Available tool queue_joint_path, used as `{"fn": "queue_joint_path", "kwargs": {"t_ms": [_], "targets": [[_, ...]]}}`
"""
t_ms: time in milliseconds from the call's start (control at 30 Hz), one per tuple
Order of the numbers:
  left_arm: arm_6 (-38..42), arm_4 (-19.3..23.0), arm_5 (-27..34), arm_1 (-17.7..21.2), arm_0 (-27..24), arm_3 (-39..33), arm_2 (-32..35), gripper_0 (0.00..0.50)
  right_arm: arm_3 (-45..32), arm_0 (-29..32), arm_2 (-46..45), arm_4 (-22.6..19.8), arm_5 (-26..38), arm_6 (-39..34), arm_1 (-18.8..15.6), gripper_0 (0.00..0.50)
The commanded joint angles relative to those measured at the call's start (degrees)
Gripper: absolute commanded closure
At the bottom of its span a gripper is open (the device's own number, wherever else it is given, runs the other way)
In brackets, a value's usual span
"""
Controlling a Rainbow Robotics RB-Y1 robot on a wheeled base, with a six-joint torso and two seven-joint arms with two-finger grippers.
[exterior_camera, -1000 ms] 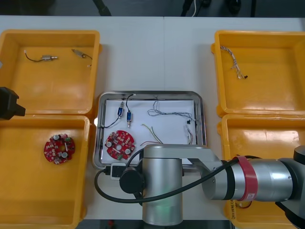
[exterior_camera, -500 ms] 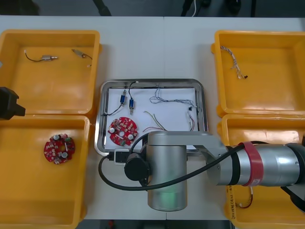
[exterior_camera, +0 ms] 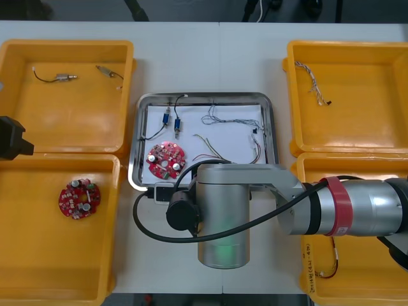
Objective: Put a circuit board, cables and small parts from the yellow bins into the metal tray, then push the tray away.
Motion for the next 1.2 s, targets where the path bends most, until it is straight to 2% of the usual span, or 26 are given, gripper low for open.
{"fn": "queue_joint_path", "kwargs": {"t_ms": [33,567,1200], "targets": [[-5.0,-0.5,0.4,-0.5,1.0,-1.6,1.8,0.000,0.7,-3.0,0.7,1.7,-0.8,-1.9,-0.6,0.451],[-5.0,-0.5,0.4,-0.5,1.0,-1.6,1.8,0.000,4.5,-6.5,0.7,5.9,-3.4,-1.7,-0.7,0.452],[-5.0,-0.5,0.4,-0.5,1.0,-1.6,1.8,0.000,10.2,-11.2,0.8,5.9,-7.5,-1.4,-1.2,0.453]]}}
